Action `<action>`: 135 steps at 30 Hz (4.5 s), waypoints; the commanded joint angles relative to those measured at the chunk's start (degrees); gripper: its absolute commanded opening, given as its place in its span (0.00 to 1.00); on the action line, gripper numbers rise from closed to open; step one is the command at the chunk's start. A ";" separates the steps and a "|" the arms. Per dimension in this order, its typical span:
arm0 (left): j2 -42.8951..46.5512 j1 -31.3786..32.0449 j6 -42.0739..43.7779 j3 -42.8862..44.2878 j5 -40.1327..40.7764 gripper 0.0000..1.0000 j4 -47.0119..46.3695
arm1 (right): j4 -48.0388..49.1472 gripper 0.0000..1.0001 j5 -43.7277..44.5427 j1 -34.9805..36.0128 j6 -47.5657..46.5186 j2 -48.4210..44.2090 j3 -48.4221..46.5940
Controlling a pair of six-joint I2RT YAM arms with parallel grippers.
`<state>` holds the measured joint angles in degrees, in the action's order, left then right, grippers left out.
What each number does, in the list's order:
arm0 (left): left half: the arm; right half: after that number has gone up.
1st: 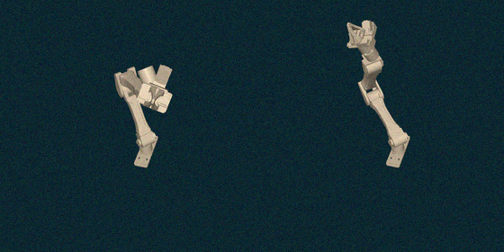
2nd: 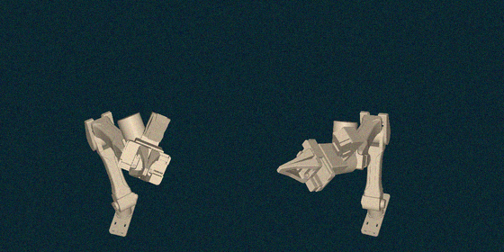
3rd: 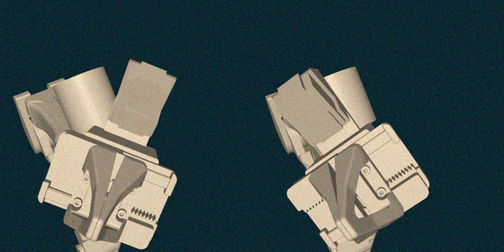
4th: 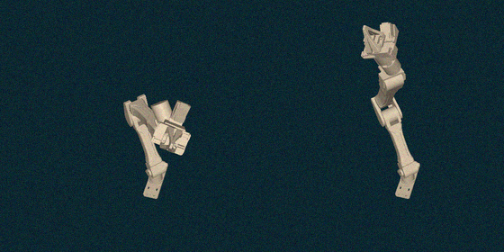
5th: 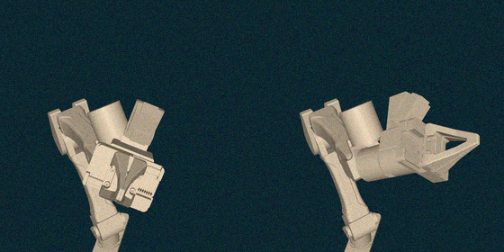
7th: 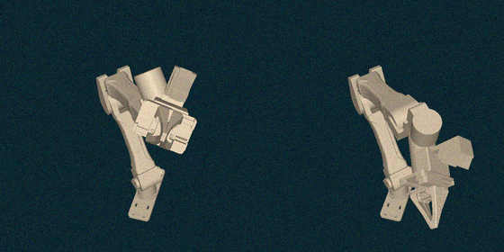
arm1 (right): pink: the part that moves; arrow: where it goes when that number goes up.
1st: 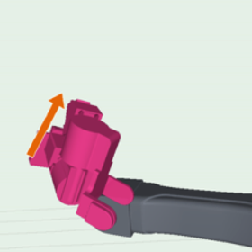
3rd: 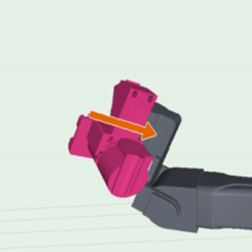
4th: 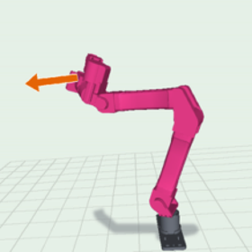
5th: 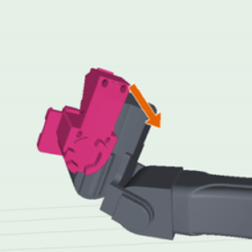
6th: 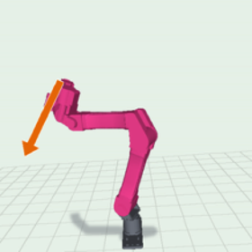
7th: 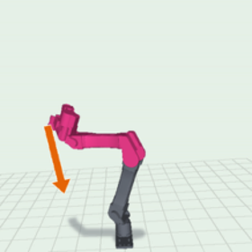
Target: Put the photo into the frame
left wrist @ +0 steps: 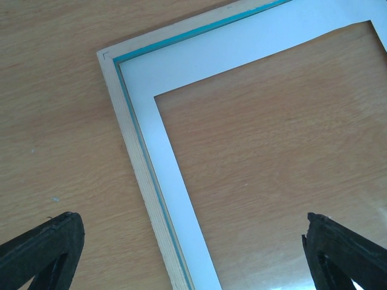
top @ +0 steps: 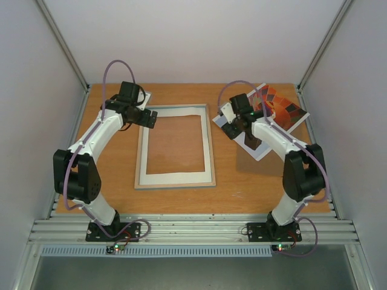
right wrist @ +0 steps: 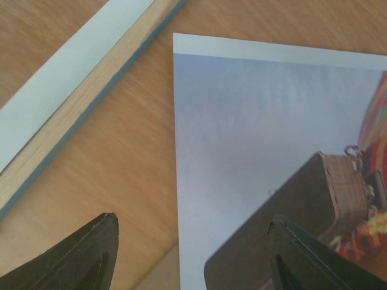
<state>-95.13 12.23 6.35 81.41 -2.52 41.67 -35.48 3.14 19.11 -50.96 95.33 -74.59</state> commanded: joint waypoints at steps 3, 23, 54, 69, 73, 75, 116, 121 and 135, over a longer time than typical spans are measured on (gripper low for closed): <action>0.03 -0.19 -1.77 -0.10 1.10 0.99 -2.62 | 10.07 0.67 8.01 2.85 -4.36 7.66 0.54; -2.97 -3.14 -5.44 2.01 -3.03 0.99 -1.49 | 35.18 0.60 25.04 10.17 -23.36 22.66 8.03; -1.43 -4.94 -5.56 3.06 -5.66 0.99 -0.19 | 28.82 0.01 27.06 8.20 -22.72 17.23 0.77; 1.84 -4.76 1.69 5.20 -19.23 0.99 0.28 | -9.07 0.01 5.37 8.42 -9.81 -0.83 -14.08; 1.82 -4.76 5.46 8.05 -30.25 0.99 3.73 | -16.30 0.01 -0.45 8.40 -9.57 -6.68 -17.48; 3.16 -4.55 7.04 7.74 -36.32 0.99 3.25 | -20.12 0.01 -3.50 8.40 -10.12 -9.38 -19.44; 9.49 25.83 19.53 10.18 -35.45 0.11 1.52 | -41.38 0.01 -19.76 8.35 -18.27 -27.93 -38.72; 11.96 25.81 10.70 7.69 -39.40 0.00 1.81 | -37.86 0.04 -16.07 8.33 -14.69 -27.86 -39.08; 4.59 11.21 -31.90 -5.57 -48.37 0.00 -26.21 | -26.71 0.99 2.53 4.78 -6.12 -22.24 -41.52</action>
<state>-85.60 27.92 -9.85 77.60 -49.43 25.61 -65.82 1.08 25.30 -60.75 72.42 -114.08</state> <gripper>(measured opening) 0.007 0.986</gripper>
